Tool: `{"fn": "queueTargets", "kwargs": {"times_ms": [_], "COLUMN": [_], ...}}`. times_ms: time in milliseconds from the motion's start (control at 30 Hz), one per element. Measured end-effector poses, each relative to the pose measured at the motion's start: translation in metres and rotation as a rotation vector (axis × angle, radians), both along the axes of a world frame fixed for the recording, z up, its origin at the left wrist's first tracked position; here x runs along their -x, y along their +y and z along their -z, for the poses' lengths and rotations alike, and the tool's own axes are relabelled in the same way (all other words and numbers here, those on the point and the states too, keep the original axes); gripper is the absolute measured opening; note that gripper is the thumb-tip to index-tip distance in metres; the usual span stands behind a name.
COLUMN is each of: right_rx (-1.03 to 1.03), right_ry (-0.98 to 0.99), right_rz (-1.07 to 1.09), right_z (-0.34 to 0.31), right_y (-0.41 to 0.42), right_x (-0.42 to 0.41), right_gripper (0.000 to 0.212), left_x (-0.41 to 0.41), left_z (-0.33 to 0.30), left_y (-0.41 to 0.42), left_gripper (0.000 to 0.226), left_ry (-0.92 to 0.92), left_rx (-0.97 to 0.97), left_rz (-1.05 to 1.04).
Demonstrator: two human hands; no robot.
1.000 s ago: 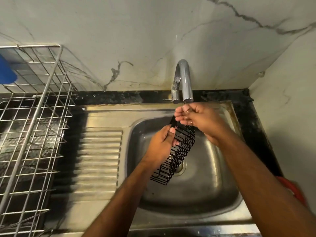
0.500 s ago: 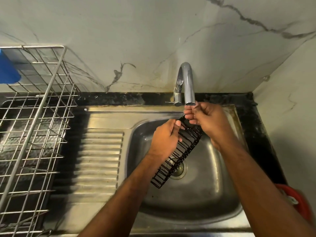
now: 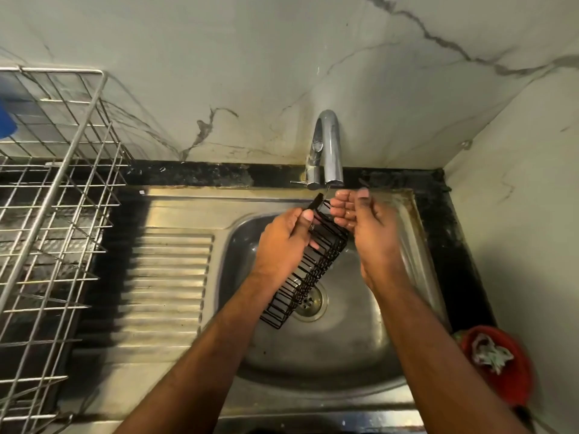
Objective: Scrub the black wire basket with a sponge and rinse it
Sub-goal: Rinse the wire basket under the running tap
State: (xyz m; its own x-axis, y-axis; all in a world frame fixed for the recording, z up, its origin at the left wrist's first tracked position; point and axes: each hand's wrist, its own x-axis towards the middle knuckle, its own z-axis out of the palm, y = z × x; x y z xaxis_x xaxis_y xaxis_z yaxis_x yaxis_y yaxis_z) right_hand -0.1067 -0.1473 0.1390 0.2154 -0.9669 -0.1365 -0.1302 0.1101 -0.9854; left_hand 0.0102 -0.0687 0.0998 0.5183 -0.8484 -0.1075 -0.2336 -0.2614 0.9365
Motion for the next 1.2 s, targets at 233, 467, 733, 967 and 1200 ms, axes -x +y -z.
{"fn": "queueTargets", "kwargs": {"times_ms": [233,467,733,967,1200], "right_rx": [0.04,0.15,-0.134,-0.202,-0.219], "right_ry": [0.186,0.674,0.353,0.273,0.294], "right_rz": [-0.15,-0.368,-0.384,-0.263,-0.176], "right_z": [-0.002,0.004,0.044,0.028,0.016], "right_y": [0.005,0.03,0.069,0.064,0.058], "right_x": [0.001,0.036,0.034,0.043,0.055], "right_gripper": [0.04,0.076,0.083,0.054,0.073], "left_x": [-0.005,-0.012,-0.004,-0.009,0.017], "left_z": [-0.018,-0.038,-0.049,-0.06,-0.065], "left_y": [0.004,-0.014,-0.018,-0.003,0.053], "left_gripper": [0.031,0.038,0.03,0.031,0.048], "left_ry": [0.048,0.224,0.574,0.831,0.424], "left_rx": [0.003,-0.008,-0.037,0.039,-0.17], "left_rz": [0.126,-0.076,-0.259,-0.215,-0.081]}}
